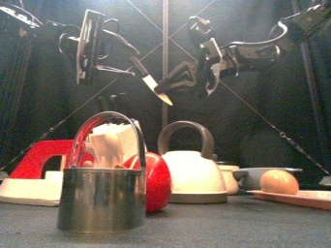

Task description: Regrasp pairing knife

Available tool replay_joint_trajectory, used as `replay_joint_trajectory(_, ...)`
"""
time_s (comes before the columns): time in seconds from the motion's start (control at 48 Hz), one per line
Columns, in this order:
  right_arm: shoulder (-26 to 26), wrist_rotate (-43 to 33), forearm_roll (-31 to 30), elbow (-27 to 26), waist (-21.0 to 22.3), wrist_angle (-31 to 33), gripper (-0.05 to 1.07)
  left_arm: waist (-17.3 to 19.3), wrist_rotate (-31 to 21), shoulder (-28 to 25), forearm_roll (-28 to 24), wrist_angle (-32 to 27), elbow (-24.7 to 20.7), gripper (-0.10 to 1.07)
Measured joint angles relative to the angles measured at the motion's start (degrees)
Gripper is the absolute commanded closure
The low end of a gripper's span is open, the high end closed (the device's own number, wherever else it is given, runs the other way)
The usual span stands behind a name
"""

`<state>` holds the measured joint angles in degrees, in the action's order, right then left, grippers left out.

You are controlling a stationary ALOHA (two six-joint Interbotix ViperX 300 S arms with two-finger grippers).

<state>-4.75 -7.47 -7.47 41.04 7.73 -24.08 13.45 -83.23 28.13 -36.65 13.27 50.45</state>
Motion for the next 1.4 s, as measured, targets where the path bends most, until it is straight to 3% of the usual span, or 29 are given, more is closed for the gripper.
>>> replay_joint_trajectory(0.146, -0.1, -0.2, 0.4, 0.4, -0.1, 0.3, 0.63, 0.0, 1.8, 0.5, -1.8, 0.1, 0.0, 0.13)
replay_joint_trajectory(0.417, -4.1, -0.9, 5.5, 1.6, -1.7, 6.4, 0.63, 1.7, 15.9, 6.3, -13.8, -0.2, 1.0, 0.13)
replay_joint_trajectory(0.604, -8.1, -0.9, 6.0, 3.6, -3.1, 7.6, 0.63, 0.8, 22.2, 6.6, -14.2, 1.2, 1.1, 0.13)
replay_joint_trajectory(0.979, -9.9, -0.8, 5.7, 5.1, -4.0, 7.6, 0.63, -2.5, 29.3, -2.5, -14.3, 1.5, -3.0, 0.13)
replay_joint_trajectory(1.396, -10.7, -0.8, 5.6, 5.9, -4.0, 7.6, 0.63, -2.6, 31.5, -3.5, -14.1, 1.6, -4.2, 0.13)
